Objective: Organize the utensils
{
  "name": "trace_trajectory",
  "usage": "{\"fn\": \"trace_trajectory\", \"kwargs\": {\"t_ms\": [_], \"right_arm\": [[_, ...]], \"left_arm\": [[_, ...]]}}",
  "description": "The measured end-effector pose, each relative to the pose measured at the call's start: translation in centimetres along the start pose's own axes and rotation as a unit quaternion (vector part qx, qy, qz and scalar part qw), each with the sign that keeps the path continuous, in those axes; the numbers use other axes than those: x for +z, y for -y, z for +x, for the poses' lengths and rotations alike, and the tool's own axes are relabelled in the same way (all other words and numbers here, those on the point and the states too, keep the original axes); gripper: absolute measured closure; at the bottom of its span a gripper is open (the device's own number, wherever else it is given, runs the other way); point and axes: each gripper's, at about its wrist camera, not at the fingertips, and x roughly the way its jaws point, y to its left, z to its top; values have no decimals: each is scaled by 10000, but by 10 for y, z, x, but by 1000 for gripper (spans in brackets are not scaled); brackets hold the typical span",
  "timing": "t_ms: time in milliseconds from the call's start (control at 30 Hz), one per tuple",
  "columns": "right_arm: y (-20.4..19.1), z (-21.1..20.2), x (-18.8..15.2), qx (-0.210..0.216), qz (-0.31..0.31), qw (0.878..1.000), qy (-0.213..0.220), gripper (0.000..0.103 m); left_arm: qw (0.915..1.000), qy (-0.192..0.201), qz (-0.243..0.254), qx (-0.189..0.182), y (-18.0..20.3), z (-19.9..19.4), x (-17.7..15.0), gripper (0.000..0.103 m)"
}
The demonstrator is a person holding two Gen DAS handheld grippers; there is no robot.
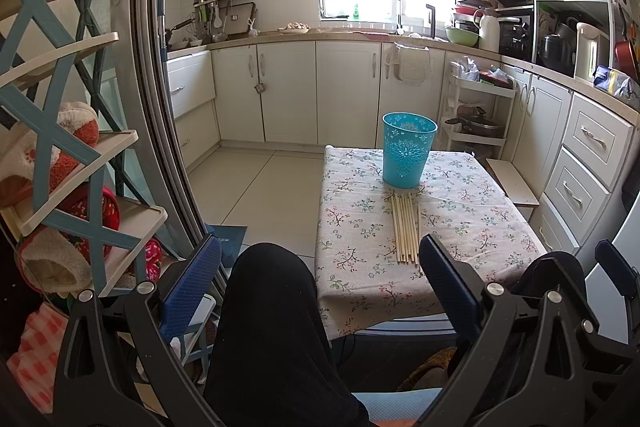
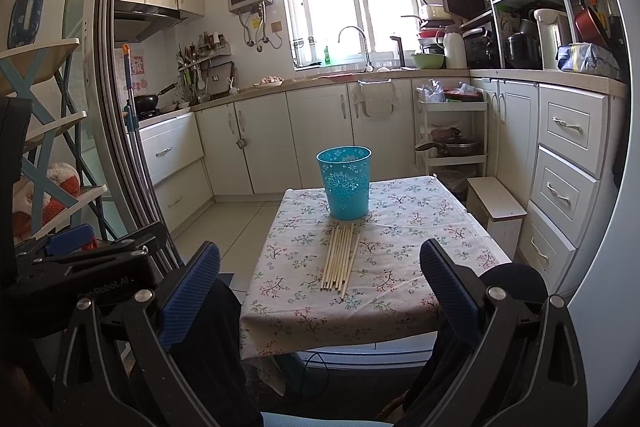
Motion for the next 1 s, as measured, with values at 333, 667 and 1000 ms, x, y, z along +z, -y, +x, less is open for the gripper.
{"fn": "trace_trajectory", "kwargs": {"t_ms": [333,667,1000], "right_arm": [[0,0,0,-1,-2,10000,3,7],[3,1,-1,-8,16,10000,-51,7],[8,12,-3,-23,95,9998,-178,7]], "left_arm": [[10000,2,-2,-3,0,0,0,8],[10000,-51,12,0,2,3,1,8],[9998,-205,70,-4,6,17,-3,8]]}}
